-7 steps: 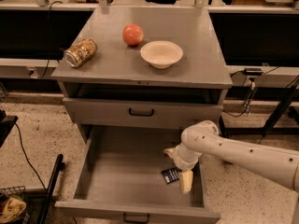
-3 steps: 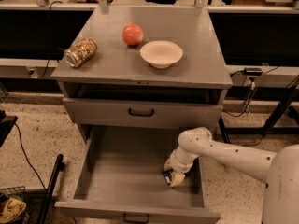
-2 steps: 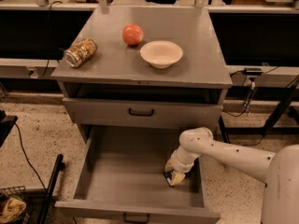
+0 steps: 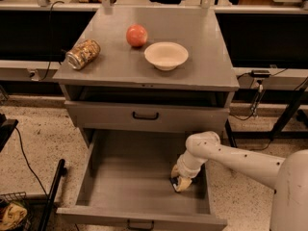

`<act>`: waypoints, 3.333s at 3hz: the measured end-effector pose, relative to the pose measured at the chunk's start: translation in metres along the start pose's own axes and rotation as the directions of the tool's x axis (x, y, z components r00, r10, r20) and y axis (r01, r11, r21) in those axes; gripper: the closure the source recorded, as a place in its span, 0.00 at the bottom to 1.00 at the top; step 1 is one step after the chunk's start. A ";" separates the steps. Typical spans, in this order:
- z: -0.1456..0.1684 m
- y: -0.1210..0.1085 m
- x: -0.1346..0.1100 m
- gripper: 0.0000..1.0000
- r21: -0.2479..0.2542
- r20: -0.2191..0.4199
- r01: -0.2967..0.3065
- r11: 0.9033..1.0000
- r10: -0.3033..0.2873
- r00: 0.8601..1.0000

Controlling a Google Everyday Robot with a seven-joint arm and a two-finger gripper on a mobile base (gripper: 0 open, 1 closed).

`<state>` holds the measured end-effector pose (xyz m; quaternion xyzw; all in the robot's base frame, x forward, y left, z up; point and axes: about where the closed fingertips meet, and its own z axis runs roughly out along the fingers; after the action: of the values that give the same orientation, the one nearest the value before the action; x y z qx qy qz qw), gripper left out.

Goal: Pick rxbar blueberry from middle drawer and place on counter

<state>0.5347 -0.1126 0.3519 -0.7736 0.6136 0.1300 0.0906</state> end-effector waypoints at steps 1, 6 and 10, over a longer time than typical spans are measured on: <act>-0.038 -0.004 -0.015 1.00 0.114 0.082 -0.007 0.993 -0.002 0.997; -0.492 0.035 -0.099 1.00 0.718 0.454 -0.072 0.692 -0.387 0.803; -0.539 -0.096 -0.078 1.00 0.418 0.093 0.096 0.903 -0.148 0.985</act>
Offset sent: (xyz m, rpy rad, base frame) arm 0.0063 -0.0145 0.4169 0.9639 -0.6221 -0.1502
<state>0.6595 -0.1798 0.8864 -0.7646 0.5706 0.0392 0.2971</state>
